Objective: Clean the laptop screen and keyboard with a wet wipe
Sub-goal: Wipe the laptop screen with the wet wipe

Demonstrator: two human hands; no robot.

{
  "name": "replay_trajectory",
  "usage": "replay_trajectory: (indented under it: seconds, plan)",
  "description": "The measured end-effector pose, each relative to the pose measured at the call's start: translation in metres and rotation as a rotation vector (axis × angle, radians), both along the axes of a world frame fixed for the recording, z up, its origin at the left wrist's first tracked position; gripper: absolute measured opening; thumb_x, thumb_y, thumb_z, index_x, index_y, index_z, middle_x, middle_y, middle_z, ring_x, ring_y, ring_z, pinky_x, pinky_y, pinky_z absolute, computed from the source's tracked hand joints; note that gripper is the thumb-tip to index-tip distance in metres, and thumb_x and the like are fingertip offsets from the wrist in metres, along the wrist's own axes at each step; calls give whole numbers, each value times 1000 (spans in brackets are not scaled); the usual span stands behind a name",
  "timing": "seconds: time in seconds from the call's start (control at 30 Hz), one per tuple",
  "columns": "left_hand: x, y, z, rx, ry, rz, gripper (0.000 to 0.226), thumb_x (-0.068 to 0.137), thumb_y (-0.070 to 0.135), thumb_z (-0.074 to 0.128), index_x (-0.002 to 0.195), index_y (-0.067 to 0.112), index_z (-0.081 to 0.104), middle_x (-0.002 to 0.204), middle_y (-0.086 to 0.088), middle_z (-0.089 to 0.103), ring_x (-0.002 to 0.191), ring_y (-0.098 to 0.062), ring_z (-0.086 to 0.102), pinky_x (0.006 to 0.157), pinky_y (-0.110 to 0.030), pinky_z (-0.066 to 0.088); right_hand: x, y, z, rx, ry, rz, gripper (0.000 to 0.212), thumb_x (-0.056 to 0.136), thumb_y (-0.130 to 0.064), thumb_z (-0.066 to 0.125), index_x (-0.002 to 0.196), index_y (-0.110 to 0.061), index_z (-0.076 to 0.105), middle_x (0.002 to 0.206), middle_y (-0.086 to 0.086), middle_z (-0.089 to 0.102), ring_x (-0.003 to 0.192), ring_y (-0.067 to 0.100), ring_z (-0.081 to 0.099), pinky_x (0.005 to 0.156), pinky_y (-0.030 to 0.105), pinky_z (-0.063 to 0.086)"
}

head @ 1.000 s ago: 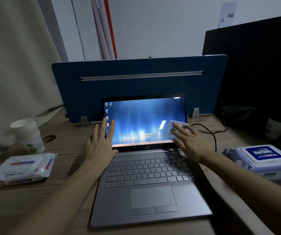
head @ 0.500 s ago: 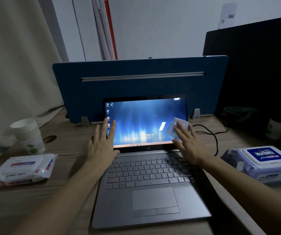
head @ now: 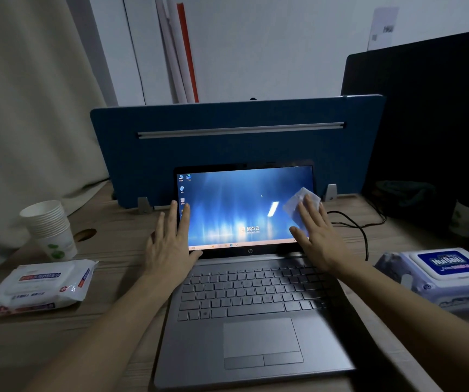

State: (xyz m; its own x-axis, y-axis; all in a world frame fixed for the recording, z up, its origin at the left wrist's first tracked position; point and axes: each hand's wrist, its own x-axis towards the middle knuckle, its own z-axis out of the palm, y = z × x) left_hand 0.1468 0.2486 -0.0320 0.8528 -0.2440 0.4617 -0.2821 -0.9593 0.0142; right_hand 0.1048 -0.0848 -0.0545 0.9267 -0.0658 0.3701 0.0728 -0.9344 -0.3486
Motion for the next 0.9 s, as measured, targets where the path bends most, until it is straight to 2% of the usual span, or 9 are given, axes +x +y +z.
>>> replay_trajectory:
  seconds: [0.3, 0.43, 0.9]
  plan:
    - [5, -1, -2, -57, 11, -10, 106, 81, 53, 65, 154, 21, -6, 163, -3, -10, 148, -29, 10, 106, -47, 35, 16, -5, 19, 32, -50, -42, 73, 100, -51, 32, 155, -19, -5, 162, -6, -19, 149, 14, -14, 117, 25, -7]
    - [6, 0, -3, -52, 13, -3, 107, 82, 54, 63, 154, 19, -9, 163, -4, -10, 148, -27, 10, 108, -45, 35, 22, -4, 27, 70, -61, -54, 74, 100, -53, 32, 156, -21, -4, 163, -6, -17, 149, 12, -13, 116, 24, -7]
    - [15, 1, -1, -58, 25, -3, 107, 83, 53, 62, 153, 18, -12, 163, -3, -12, 148, -27, 10, 108, -44, 34, 39, -5, 65, 140, -61, -29, 73, 101, -48, 35, 156, -19, -4, 163, -6, -17, 150, 12, -13, 120, 31, 0]
